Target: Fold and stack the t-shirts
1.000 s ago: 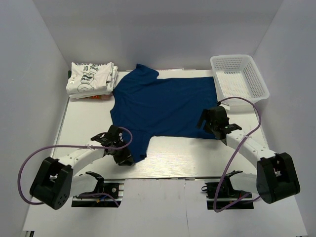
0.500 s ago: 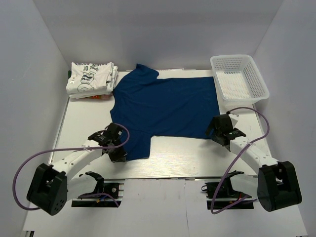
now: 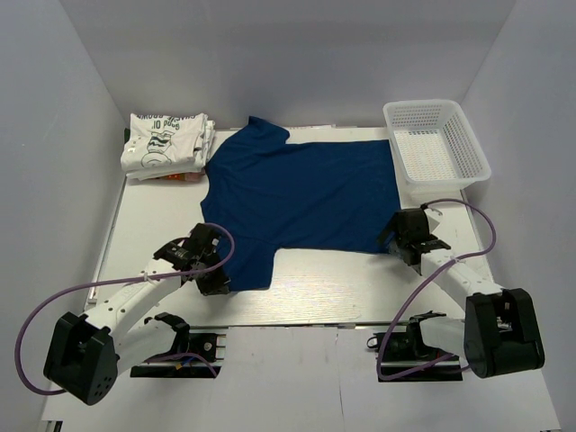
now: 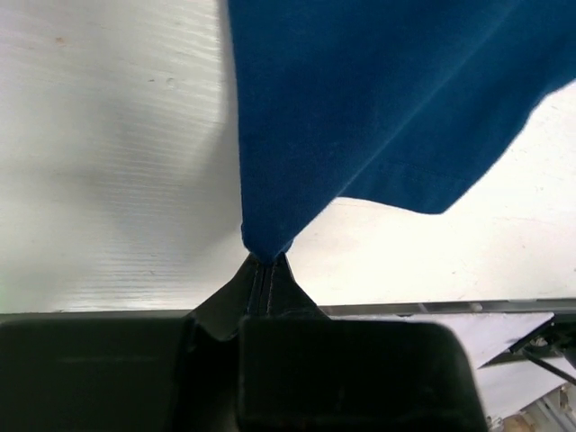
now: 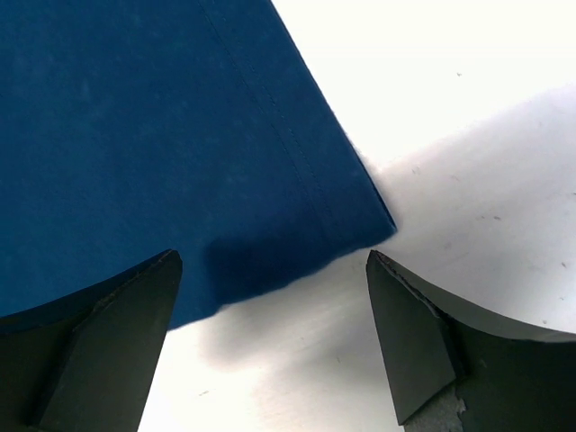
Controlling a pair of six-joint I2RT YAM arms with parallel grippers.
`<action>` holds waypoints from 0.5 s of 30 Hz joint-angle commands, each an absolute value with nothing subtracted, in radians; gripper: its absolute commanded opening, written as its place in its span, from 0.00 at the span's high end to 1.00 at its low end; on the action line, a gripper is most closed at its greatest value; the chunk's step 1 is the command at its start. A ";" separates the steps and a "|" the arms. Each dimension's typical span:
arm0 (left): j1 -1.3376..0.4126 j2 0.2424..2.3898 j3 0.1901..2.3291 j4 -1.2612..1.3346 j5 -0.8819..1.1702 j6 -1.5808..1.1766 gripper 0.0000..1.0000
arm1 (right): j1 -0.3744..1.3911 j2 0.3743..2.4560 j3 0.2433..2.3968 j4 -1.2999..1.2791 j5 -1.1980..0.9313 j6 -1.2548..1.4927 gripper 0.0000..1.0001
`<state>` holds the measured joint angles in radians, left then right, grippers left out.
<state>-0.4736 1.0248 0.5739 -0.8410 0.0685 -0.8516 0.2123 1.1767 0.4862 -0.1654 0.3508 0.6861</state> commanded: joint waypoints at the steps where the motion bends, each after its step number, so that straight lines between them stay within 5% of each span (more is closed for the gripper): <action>1: -0.474 1.017 0.611 -0.805 0.109 -0.821 1.00 | 0.196 1.189 0.485 -0.113 0.330 0.707 0.12; 4: -0.474 0.997 0.611 -0.788 0.159 -0.810 1.00 | 0.184 1.204 0.474 -0.106 0.304 0.710 0.31; 5: -0.474 0.982 0.600 -0.788 0.173 -0.810 1.00 | 0.184 1.207 0.469 -0.106 0.307 0.707 0.54; 10: -0.474 0.936 0.465 -0.788 0.285 -0.819 1.00 | 0.181 1.198 0.448 -0.184 0.345 0.716 0.77; 12: -0.474 0.936 0.443 -0.813 0.298 -0.819 1.00 | 0.181 1.157 0.419 -0.209 0.330 0.718 1.00; 15: -0.474 0.917 0.474 -0.847 0.298 -0.809 1.00 | 0.186 1.067 0.382 -0.238 0.292 0.713 1.00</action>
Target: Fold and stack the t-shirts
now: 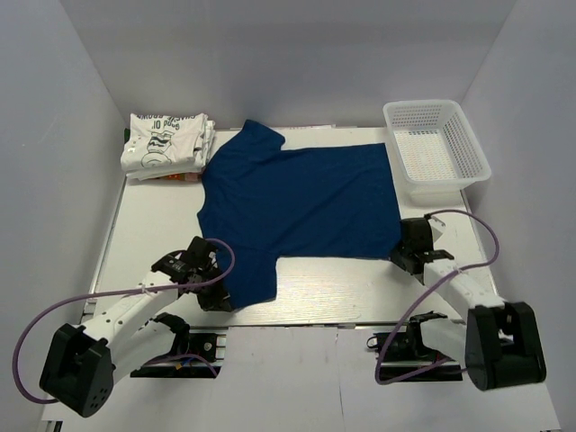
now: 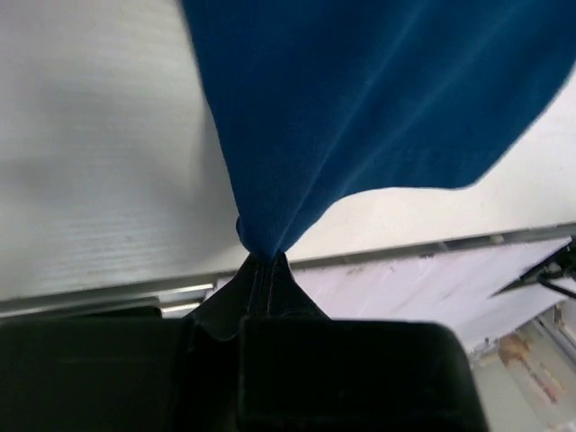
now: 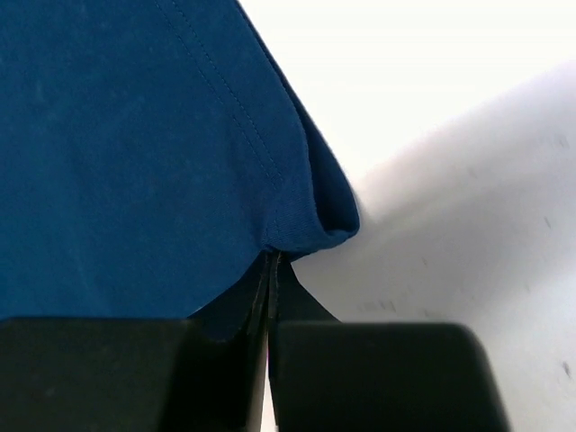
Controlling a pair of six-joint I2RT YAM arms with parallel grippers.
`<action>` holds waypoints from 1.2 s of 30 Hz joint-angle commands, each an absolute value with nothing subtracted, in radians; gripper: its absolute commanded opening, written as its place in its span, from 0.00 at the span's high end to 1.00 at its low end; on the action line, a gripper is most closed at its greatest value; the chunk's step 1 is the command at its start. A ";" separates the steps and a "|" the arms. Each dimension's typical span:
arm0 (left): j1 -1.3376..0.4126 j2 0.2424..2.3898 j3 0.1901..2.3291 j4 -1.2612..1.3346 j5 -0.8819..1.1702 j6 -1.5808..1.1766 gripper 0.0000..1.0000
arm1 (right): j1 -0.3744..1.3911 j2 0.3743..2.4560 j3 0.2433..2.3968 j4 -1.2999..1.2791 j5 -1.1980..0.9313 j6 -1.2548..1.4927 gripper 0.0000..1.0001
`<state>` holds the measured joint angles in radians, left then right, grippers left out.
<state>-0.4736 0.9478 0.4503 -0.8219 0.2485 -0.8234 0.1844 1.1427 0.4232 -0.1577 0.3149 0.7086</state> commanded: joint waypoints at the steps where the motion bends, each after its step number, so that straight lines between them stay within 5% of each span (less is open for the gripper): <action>1: -0.474 0.908 0.501 -0.857 0.311 -0.808 1.00 | 0.183 1.045 0.377 -0.254 0.287 0.712 1.00; 8: -0.474 0.805 0.557 -0.718 0.393 -0.759 1.00 | 0.190 0.894 0.393 -0.302 0.226 0.664 1.00; 17: -0.453 0.965 0.696 -0.375 0.319 -0.710 1.00 | 0.218 1.072 0.566 -0.230 0.232 0.595 1.00; 26: -0.442 1.309 1.076 -0.435 -0.137 -0.759 1.00 | 0.216 1.253 0.822 -0.270 0.297 0.569 1.00; 36: -0.399 1.561 1.321 -0.272 -0.268 -0.557 1.00 | 0.207 1.462 1.080 -0.281 0.393 0.514 1.00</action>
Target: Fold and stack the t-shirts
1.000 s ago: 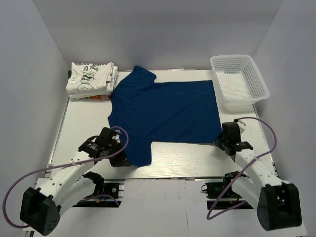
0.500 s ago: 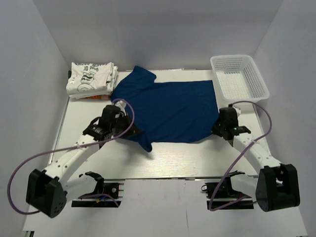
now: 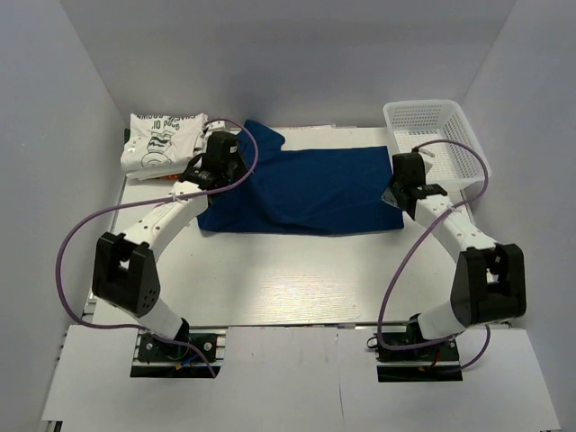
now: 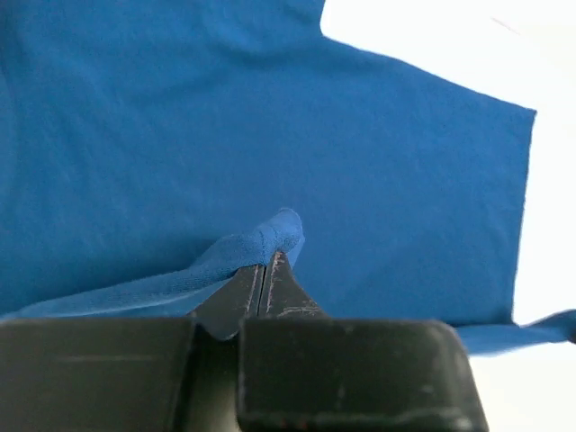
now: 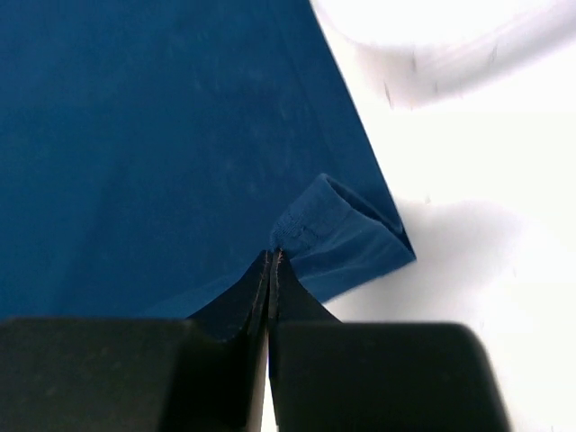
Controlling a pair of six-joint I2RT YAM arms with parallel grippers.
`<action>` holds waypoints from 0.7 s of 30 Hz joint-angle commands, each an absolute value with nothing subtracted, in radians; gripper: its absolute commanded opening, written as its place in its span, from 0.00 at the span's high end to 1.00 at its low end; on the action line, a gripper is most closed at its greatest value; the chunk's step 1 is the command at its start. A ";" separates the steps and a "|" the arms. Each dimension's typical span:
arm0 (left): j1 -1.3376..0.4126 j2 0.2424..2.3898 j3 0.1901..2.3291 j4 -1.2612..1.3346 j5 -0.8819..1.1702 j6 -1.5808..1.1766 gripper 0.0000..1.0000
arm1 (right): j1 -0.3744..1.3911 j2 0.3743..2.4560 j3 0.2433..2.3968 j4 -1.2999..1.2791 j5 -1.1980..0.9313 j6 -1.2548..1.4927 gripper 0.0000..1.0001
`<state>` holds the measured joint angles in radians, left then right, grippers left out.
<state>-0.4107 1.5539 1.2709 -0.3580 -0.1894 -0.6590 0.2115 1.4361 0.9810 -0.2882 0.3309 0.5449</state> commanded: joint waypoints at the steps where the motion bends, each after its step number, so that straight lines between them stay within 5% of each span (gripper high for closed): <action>1: -0.390 1.571 1.330 -0.247 -0.284 -0.539 1.00 | 0.207 1.503 1.095 -0.285 0.402 0.509 1.00; 11: -0.324 1.791 1.416 0.037 -0.256 -0.328 1.00 | 0.192 1.765 1.398 -0.369 0.477 0.489 1.00; 12: -0.324 1.831 1.449 0.014 -0.246 -0.296 0.95 | 0.192 1.816 1.442 -0.391 0.477 0.492 0.99; 13: -0.313 1.917 1.535 -0.009 -0.245 -0.296 0.85 | 0.195 1.833 1.480 -0.397 0.474 0.489 0.78; 14: -0.301 1.963 1.584 -0.033 -0.245 -0.285 0.71 | 0.196 1.857 1.499 -0.412 0.471 0.483 0.70; 15: -0.301 2.011 1.692 -0.094 -0.245 -0.276 0.40 | 0.195 1.876 1.531 -0.435 0.472 0.485 0.60; 16: -0.289 2.057 1.751 -0.129 -0.261 -0.276 0.24 | 0.202 1.885 1.560 -0.451 0.477 0.480 0.50; 19: -0.267 2.221 1.995 -0.309 -0.218 -0.276 0.00 | 0.212 1.864 1.557 -0.434 0.425 0.433 0.45; 21: -0.267 2.256 2.063 -0.388 -0.190 -0.288 0.00 | 0.225 1.832 1.511 -0.396 0.375 0.394 0.41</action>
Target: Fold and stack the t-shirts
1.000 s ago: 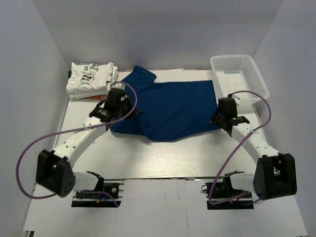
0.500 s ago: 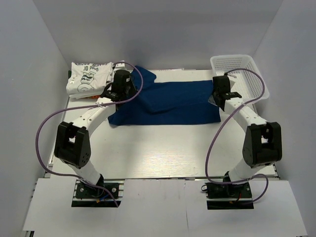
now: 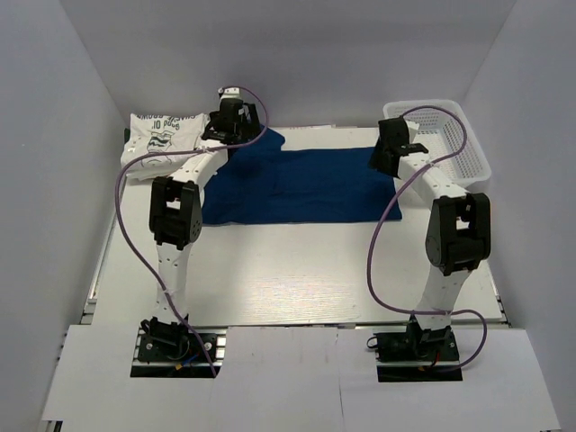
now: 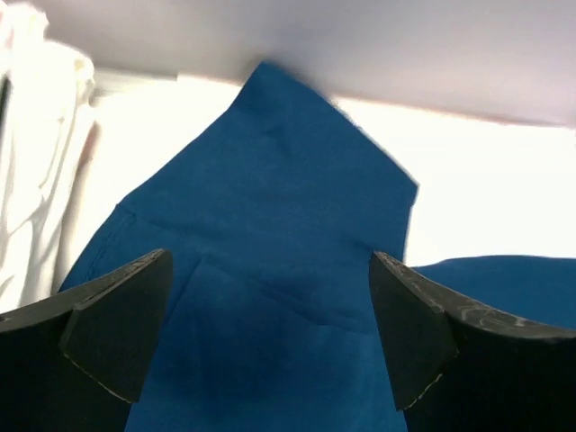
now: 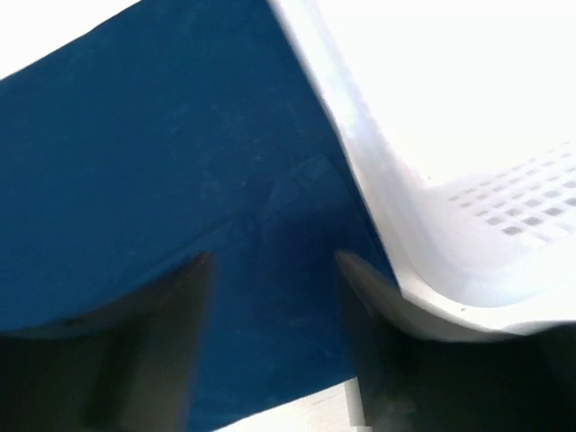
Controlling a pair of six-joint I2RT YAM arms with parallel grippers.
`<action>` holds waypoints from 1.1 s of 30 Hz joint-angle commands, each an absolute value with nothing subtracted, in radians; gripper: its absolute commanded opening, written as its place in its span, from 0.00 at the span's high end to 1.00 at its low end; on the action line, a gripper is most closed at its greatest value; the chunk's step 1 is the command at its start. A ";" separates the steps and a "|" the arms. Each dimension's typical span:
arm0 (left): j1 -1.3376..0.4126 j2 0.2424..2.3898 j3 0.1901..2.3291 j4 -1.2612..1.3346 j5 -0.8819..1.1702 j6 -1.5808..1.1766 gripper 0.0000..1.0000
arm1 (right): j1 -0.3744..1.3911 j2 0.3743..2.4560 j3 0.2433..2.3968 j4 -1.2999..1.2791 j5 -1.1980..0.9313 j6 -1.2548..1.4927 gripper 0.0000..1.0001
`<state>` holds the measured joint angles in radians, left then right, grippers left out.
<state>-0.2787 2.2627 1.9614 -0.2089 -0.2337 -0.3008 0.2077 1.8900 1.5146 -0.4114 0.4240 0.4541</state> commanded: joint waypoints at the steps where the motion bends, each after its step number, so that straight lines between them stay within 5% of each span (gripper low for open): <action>1: -0.267 2.240 2.048 -0.388 -0.180 -0.288 0.00 | 0.239 1.806 1.494 -0.382 0.361 0.379 0.29; 2: -0.267 2.215 1.970 -0.373 -0.161 -0.302 0.00 | 0.253 1.792 1.479 -0.370 0.336 0.364 0.26; 3: -0.267 2.144 1.915 -0.324 -0.146 -0.316 0.00 | 0.258 1.764 1.423 -0.336 0.310 0.362 0.10; 10: -0.267 1.917 1.407 -0.101 -0.025 -0.405 0.00 | 0.295 1.752 1.292 -0.250 0.193 0.379 0.10; 22: -0.267 1.944 1.234 -0.242 -0.122 -0.500 0.00 | 0.296 1.936 1.250 -0.206 0.103 0.394 0.10; 33: -0.295 1.607 0.761 -0.400 0.017 -0.684 0.03 | 0.344 1.472 0.639 -0.162 0.028 0.552 0.10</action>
